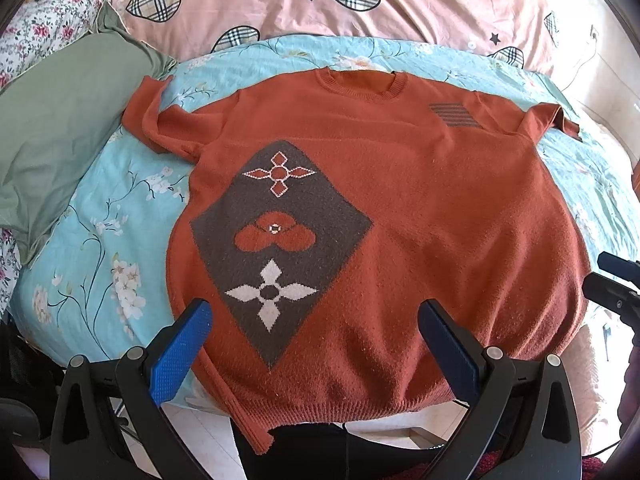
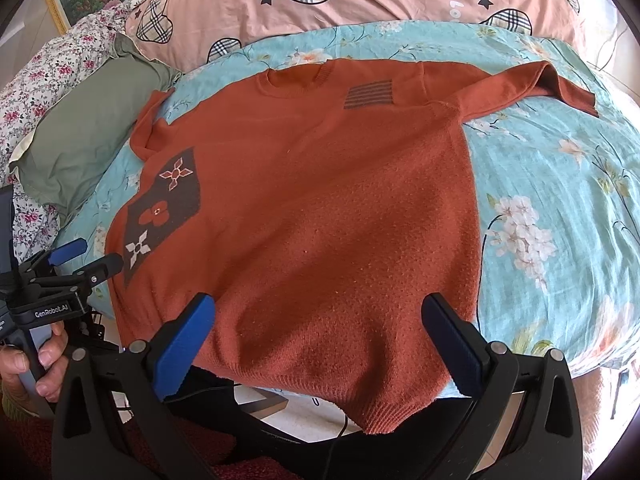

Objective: Fold small clothes

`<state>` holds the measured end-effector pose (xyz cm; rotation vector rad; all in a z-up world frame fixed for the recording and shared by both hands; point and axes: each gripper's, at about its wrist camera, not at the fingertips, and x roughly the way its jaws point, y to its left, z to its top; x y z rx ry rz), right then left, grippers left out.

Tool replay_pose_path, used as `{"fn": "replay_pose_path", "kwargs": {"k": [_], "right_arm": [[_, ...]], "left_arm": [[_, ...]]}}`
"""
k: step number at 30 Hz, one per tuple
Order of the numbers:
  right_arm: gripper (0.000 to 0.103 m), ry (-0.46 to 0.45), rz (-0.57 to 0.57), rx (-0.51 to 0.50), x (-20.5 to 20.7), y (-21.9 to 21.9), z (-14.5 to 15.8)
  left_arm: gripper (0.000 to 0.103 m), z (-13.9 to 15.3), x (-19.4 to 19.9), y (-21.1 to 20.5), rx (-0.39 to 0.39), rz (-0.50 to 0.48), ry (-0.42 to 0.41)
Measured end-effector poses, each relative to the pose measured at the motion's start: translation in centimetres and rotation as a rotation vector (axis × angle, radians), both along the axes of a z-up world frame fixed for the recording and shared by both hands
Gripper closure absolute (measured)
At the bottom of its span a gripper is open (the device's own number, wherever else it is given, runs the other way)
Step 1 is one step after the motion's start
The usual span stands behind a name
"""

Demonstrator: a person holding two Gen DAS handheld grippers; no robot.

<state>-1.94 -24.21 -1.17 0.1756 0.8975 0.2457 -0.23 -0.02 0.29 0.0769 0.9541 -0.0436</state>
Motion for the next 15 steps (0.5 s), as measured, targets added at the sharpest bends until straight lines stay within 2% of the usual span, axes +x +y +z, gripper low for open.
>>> {"fn": "replay_pose_path", "kwargs": {"k": [10, 15], "right_arm": [[0.0, -0.002, -0.002, -0.01, 0.32, -0.08, -0.42], [0.0, 0.002, -0.006, 0.003, 0.49, -0.17, -0.45]], "left_arm": [[0.0, -0.66, 0.6, -0.06, -0.002, -0.006, -0.003], [0.0, -0.69, 0.68, -0.22, -0.02, -0.012, -0.042]]}}
